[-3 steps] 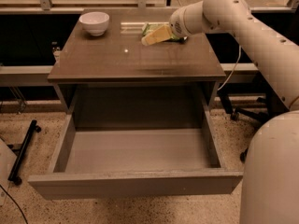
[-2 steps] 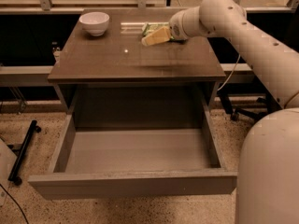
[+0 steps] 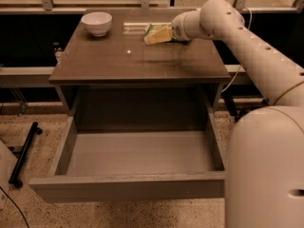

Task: Place green jalapeno chip bag into top drawer

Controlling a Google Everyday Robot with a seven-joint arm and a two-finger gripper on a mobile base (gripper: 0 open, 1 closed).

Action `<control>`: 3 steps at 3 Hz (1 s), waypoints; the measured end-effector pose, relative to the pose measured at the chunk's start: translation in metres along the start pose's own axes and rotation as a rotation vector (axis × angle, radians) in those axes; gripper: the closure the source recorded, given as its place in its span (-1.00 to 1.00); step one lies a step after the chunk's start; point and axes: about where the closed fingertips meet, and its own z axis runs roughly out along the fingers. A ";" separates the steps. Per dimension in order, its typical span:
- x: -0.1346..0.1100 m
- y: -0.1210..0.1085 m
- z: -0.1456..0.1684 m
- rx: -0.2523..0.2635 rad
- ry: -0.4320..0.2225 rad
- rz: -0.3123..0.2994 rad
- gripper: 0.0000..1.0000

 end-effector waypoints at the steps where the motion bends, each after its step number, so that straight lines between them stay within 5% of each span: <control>1: 0.010 -0.024 0.027 0.005 -0.010 0.048 -1.00; 3: 0.021 -0.053 0.048 0.024 -0.013 0.096 -1.00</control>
Offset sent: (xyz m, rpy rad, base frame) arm 0.0784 -0.0290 -0.0181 0.0877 0.0127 -0.0555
